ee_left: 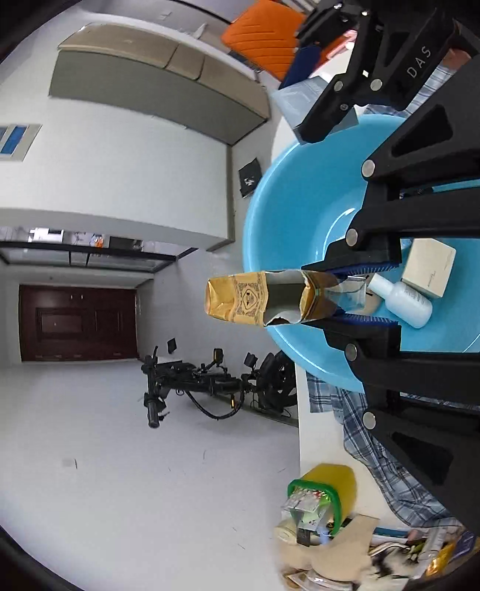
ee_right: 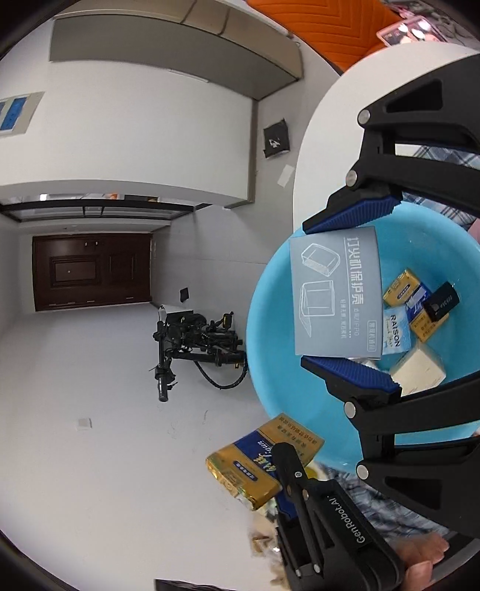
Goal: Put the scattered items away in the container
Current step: 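Carry both held items over the blue basin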
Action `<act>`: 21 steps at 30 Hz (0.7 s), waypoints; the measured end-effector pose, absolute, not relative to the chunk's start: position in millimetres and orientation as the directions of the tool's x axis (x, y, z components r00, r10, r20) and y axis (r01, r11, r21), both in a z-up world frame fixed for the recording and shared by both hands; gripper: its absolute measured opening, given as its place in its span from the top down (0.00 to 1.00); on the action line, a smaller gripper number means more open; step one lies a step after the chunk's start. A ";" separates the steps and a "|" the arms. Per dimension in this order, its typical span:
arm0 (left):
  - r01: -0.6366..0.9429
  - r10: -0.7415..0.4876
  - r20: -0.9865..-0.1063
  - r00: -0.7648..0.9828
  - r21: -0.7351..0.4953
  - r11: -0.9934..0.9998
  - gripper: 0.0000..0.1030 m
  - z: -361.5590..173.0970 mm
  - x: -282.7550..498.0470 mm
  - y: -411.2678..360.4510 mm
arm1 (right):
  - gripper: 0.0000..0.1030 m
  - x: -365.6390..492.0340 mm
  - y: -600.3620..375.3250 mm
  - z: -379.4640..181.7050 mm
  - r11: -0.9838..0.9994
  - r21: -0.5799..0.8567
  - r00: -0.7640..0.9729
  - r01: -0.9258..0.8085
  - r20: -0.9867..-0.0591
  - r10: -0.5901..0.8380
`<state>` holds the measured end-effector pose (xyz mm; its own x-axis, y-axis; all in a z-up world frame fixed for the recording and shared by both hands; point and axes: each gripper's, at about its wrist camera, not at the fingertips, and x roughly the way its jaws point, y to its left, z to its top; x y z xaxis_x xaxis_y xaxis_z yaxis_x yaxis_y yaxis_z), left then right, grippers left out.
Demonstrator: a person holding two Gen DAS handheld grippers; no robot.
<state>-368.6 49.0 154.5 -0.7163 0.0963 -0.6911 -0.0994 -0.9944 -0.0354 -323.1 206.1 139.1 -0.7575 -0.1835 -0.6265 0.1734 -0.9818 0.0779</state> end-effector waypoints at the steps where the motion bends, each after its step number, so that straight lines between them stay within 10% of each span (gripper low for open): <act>1: -0.101 0.095 -0.696 -0.712 -0.033 -0.994 0.82 155.0 -369.0 49.4 | 0.39 -324.3 206.9 141.0 -0.980 0.089 -0.754 0.178 -0.628 -0.193; 9: -0.044 0.100 -0.869 -0.485 -0.090 -0.995 0.81 124.5 -394.3 51.5 | 0.39 -341.8 209.4 142.8 -0.988 0.075 -0.675 0.135 -0.723 -0.147; 21: -0.022 0.087 -0.906 -0.415 -0.086 -0.996 0.82 93.2 -401.5 50.0 | 0.39 -347.3 216.5 126.2 -0.982 0.099 -0.577 0.162 -0.797 -0.176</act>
<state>-401.5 50.0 93.2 -0.4146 0.0872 -0.9058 -0.0216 -0.9961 -0.0860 -347.3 216.5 126.2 -0.5775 -0.1758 -0.7973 0.1619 -0.9818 0.0991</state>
